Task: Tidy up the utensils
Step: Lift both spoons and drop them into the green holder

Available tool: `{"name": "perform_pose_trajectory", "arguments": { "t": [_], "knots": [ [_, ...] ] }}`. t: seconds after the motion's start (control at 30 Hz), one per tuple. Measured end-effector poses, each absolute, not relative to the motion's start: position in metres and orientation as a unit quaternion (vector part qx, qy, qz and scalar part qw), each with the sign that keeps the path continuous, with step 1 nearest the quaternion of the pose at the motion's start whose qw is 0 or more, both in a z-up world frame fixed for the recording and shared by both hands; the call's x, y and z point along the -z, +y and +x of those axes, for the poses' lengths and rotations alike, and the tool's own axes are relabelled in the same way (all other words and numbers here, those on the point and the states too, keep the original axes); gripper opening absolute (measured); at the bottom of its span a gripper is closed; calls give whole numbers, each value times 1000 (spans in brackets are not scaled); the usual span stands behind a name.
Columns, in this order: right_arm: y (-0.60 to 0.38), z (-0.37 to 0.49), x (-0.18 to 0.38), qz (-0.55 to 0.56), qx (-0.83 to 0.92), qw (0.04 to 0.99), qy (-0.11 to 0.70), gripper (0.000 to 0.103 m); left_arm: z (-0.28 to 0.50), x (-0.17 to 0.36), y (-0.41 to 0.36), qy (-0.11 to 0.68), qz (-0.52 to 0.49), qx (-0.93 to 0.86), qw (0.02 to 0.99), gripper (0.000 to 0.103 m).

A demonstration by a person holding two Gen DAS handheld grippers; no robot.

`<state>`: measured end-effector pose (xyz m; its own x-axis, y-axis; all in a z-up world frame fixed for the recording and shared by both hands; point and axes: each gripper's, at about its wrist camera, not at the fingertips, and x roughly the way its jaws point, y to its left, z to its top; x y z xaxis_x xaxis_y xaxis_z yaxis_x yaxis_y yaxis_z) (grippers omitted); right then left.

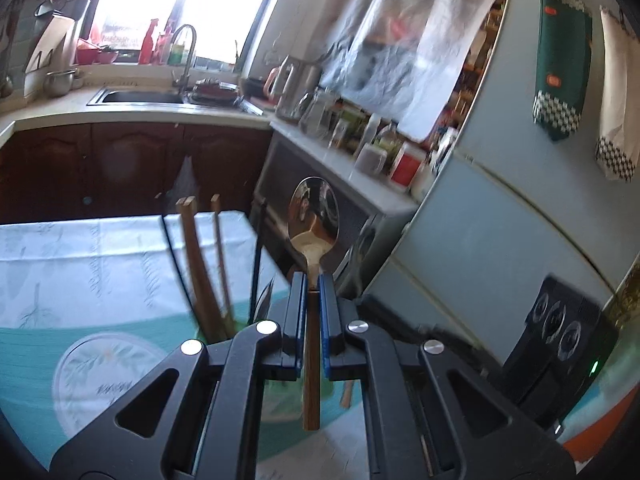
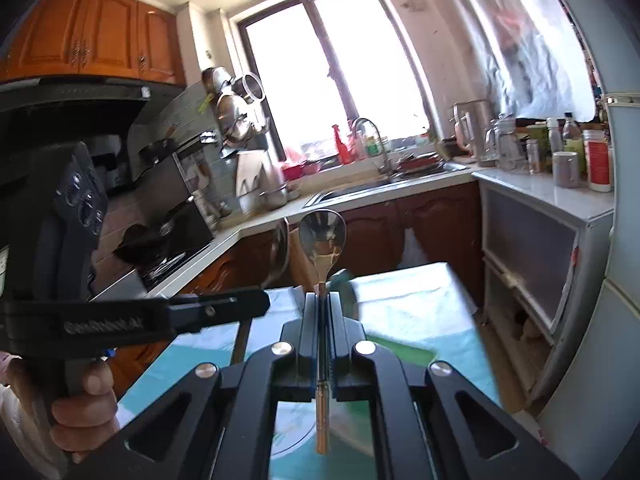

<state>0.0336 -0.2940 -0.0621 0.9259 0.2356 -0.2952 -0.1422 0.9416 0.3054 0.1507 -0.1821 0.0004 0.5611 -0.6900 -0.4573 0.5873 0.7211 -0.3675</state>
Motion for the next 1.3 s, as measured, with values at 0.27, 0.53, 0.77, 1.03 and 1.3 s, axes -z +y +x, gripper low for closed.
{"name": "perform_pose_trajectory", "arguments": {
  "t": [0.27,0.53,0.77,1.03,1.3],
  "knots": [
    [-311,50,75,121,-96,979,137,4,179,30,-195,291,-130,357,878,4],
    [-320,47,93,125,-87,982,114,4,179,62,-201,289,-126,361,878,4],
    [-315,53,105,111,-85,983,116,4,166,80,-206,297,-98,355,881,5],
    [-300,51,114,70,-81,982,155,11,152,84,-186,322,-88,346,877,14],
    [-299,39,113,98,-85,976,177,19,126,89,-140,343,-92,328,876,19]
  ]
}}
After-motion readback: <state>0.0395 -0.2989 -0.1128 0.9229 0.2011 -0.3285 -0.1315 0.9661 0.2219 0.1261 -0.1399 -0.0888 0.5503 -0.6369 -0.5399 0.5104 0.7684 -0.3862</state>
